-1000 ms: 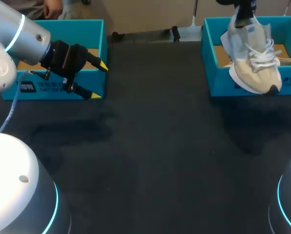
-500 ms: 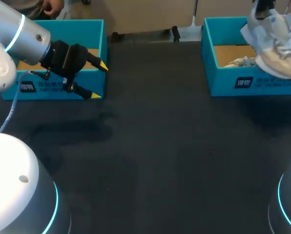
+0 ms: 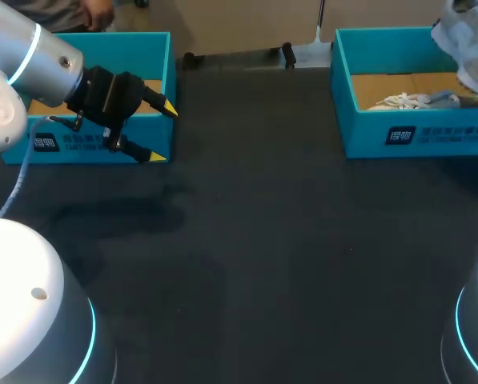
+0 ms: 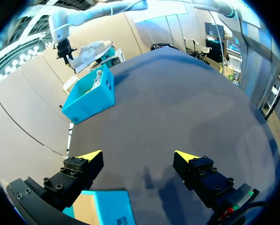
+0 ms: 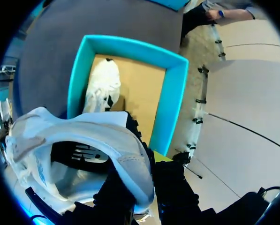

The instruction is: Take the shoe out of the shoebox, open the shoe tongue, remove and reinsert the insole, then place the shoe into the shoebox

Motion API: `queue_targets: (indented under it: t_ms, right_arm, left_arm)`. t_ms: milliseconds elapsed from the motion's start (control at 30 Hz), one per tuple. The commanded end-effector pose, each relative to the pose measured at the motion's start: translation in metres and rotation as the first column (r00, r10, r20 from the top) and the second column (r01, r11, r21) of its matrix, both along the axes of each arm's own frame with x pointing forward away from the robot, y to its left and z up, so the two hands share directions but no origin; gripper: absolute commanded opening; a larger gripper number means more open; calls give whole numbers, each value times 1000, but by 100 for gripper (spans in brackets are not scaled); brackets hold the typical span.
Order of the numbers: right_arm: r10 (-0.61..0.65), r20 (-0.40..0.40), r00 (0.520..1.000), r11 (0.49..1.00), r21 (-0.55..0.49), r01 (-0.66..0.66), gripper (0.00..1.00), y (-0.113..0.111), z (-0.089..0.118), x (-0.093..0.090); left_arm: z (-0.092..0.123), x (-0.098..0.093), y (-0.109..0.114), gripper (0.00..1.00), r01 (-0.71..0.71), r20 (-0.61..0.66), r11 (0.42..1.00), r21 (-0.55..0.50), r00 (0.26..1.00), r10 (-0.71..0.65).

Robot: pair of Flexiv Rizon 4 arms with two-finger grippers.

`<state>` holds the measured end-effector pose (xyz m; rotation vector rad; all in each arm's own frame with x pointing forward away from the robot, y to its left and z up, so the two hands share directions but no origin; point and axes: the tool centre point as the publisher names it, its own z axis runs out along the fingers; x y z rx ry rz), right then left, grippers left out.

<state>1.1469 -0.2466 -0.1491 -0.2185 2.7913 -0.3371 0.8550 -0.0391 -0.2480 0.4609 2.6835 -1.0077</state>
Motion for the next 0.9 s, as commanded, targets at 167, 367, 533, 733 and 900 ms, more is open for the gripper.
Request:
queue_targets:
  t_ms: [167,367,533,733,900]
  right_arm:
    - [-117,-69,991,993,-21,116,0,-30,-12,41]
    - [-168,-39,985,986,-18,167,0,-35,-14,44]
    - [-168,-39,985,986,-18,167,0,-35,-14,44]
    - [-168,-39,985,986,-18,167,0,-35,-14,44]
    - [-168,-39,985,986,-18,167,0,-35,-14,44]
  left_arm:
    - [0,-1,0,100,-1,1,1000,4,1000,1]
    - [0,-1,0,100,-1,1,1000,4,1000,1]
    - [0,-1,0,100,-1,1,1000,4,1000,1]
    - [0,-1,0,100,-1,1,1000,4,1000,1]
    - [0,-1,0,100,-1,1,1000,4,1000,1]
